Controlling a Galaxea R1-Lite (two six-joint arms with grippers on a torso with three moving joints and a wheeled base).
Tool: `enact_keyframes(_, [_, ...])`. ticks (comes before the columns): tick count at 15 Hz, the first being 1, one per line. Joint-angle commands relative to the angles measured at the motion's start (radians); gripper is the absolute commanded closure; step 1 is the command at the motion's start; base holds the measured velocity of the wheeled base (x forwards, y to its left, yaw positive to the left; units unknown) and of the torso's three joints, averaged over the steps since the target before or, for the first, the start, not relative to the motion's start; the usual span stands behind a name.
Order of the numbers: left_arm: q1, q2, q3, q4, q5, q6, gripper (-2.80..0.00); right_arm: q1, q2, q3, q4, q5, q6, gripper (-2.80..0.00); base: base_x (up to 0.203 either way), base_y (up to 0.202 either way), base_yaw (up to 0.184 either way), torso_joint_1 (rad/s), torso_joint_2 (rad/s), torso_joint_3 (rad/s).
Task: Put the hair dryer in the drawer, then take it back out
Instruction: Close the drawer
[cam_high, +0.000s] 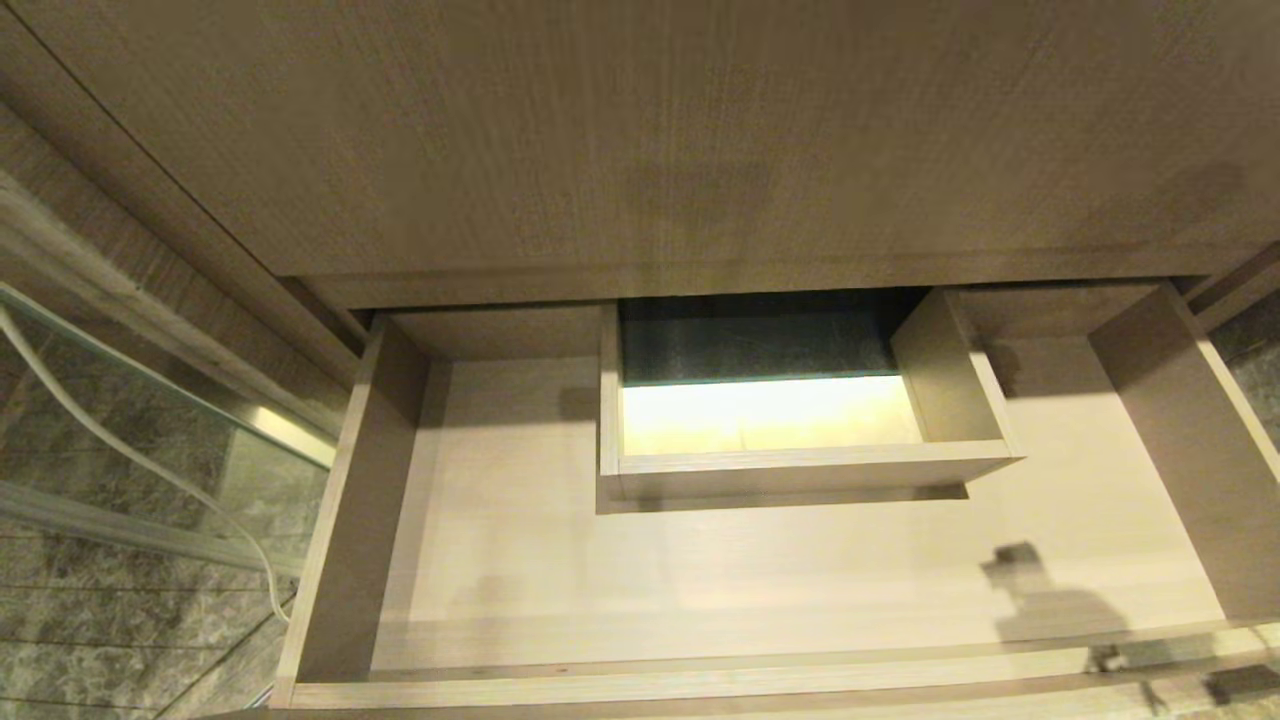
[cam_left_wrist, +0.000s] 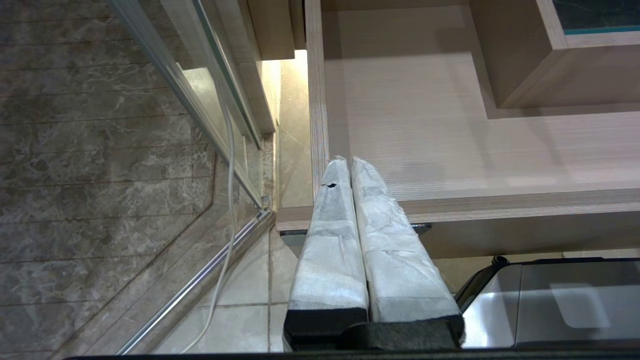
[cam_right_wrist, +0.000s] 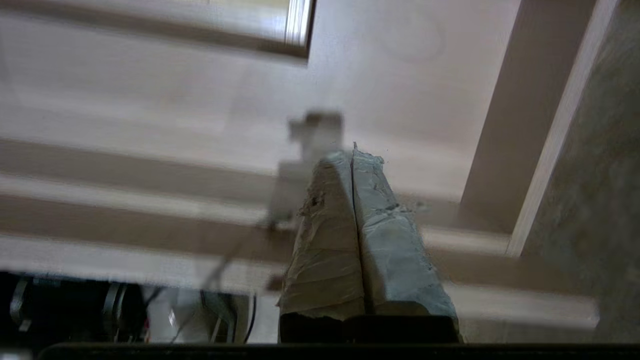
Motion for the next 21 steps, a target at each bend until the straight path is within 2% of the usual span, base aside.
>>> enact_keyframes(1, [0.000,0.000,0.001,0.000,0.000,0.000,0.00,0.000,0.004,0.023,0.013,-0.002,-0.003,0.00,0.000,0.000,0.000,0.000,0.00,0.000])
enact_keyframes(2, [0.000,0.002,0.001,0.000,0.000,0.000,0.00,0.000,0.010,0.031,0.020,-0.018,-0.019,0.00,0.000,0.000,0.000,0.000,0.00,0.000])
enact_keyframes(3, [0.000,0.002,0.001,0.000,0.000,0.000,0.00,0.001,0.031,0.055,0.033,-0.114,-0.065,0.00,0.000,0.000,0.000,0.000,0.00,0.000])
enact_keyframes(4, [0.000,0.002,0.000,0.000,0.001,0.000,0.00,0.001,0.051,0.076,0.050,-0.251,-0.106,0.00,0.000,0.000,0.000,0.000,0.00,0.000])
enact_keyframes(5, [0.000,0.001,0.001,0.000,0.001,0.000,0.00,0.001,0.097,0.087,0.107,-0.325,-0.129,0.00,0.000,0.000,0.000,0.000,0.00,0.000])
enact_keyframes(7, [0.000,0.000,0.000,0.000,0.001,0.000,0.00,0.001,0.207,0.083,0.242,-0.398,-0.177,0.00,0.000,0.000,0.000,0.000,0.00,0.000])
enact_keyframes(9, [0.000,0.002,0.001,0.000,0.002,0.000,0.00,0.001,0.283,0.047,0.357,-0.453,-0.223,0.00,0.000,0.000,0.000,0.000,0.00,0.000])
enact_keyframes(14, [0.000,0.002,0.001,0.000,0.002,0.000,0.00,0.001,0.412,-0.046,0.503,-0.568,-0.242,0.00,0.000,0.000,0.000,0.000,0.00,0.000])
enact_keyframes(17, [0.000,0.001,0.001,0.000,0.000,0.000,0.00,0.001,0.466,-0.049,0.528,-0.613,-0.242,0.00,0.000,0.000,0.000,0.000,0.00,0.000])
enact_keyframes(21, [0.000,0.002,-0.001,0.000,0.002,0.000,0.00,0.001,0.538,-0.056,0.521,-0.626,-0.239,0.00,0.000,0.000,0.000,0.000,0.00,0.000])
